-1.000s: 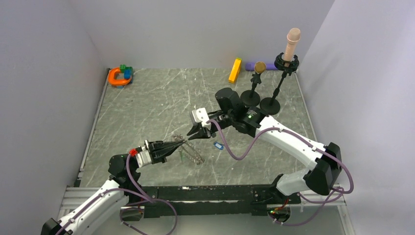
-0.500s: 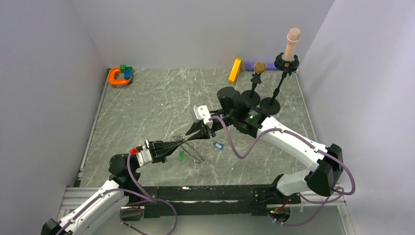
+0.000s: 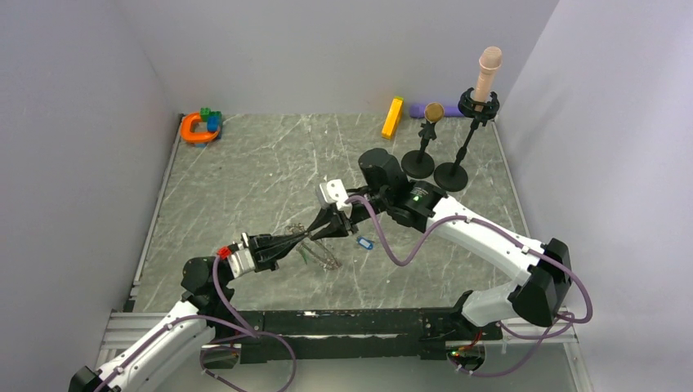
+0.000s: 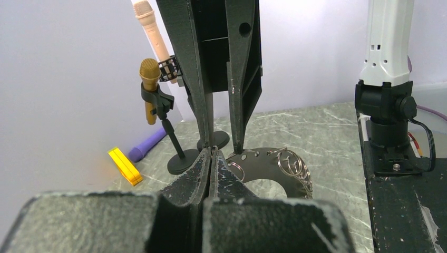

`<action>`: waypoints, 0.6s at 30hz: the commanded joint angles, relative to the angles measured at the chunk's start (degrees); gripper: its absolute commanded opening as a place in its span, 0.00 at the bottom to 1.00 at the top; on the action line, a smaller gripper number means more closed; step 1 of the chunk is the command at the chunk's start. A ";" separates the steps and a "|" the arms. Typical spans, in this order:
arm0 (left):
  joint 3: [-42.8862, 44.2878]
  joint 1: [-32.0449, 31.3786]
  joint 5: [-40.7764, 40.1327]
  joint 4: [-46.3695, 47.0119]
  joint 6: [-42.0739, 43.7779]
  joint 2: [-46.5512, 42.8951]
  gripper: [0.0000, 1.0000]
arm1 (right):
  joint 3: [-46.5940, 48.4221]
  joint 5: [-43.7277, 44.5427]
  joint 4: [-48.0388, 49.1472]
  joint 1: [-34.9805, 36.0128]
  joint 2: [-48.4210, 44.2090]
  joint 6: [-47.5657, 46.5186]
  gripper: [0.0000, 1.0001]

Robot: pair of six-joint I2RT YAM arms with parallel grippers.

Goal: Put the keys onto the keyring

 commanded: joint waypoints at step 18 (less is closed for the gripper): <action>2.96 -0.19 0.20 3.53 -3.68 -1.13 0.00 | -0.61 0.94 4.86 1.18 0.95 -0.03 0.00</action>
